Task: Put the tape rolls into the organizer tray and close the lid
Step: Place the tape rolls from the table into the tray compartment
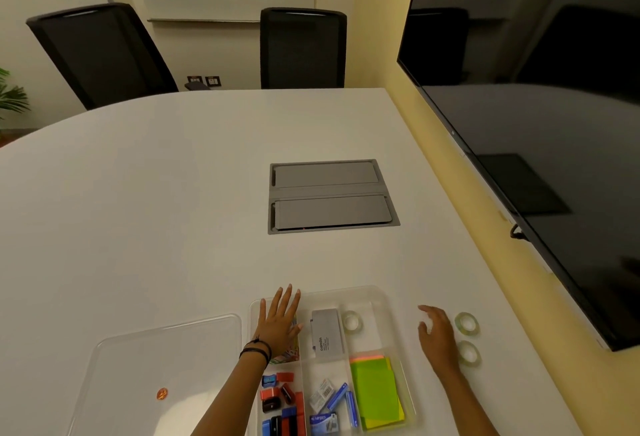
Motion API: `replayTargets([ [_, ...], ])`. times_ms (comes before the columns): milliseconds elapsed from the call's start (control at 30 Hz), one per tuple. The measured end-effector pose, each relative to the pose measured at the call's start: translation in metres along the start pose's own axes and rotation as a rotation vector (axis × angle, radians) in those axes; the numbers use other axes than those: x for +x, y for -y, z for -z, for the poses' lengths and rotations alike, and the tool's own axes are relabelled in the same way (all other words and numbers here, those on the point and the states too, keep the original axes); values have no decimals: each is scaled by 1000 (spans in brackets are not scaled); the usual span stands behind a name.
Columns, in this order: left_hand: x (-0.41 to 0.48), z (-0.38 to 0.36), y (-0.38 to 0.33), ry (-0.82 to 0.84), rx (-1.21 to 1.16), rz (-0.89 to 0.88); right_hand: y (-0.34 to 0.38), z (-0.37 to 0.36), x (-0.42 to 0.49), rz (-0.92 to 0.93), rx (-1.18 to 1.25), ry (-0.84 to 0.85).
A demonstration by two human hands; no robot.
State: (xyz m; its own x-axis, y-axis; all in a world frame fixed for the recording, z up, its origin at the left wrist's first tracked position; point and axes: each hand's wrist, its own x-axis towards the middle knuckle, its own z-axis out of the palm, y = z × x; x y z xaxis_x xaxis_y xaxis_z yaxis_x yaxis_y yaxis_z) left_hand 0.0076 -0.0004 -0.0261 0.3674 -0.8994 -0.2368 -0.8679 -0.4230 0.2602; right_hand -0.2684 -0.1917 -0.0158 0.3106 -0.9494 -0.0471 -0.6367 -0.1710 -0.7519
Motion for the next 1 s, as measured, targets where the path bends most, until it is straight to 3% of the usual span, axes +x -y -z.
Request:
replayTargets([
  [267,-3,3,-2,24,-8,11,-32,10,-20,-155,-121,189],
  [533,-3,5,-3,39,-9,2,-32,5,-40,-109,-284,155],
  [700,-4,9,-4,54,-19,24,1,1,-23,-176,-51,2],
  [833,-6,11,-4,60,-29,11,33,-1,-6,-123,154,9],
  [1000,-9,6,-2,-205,-143,-74,62,-14,4,48,185,139],
])
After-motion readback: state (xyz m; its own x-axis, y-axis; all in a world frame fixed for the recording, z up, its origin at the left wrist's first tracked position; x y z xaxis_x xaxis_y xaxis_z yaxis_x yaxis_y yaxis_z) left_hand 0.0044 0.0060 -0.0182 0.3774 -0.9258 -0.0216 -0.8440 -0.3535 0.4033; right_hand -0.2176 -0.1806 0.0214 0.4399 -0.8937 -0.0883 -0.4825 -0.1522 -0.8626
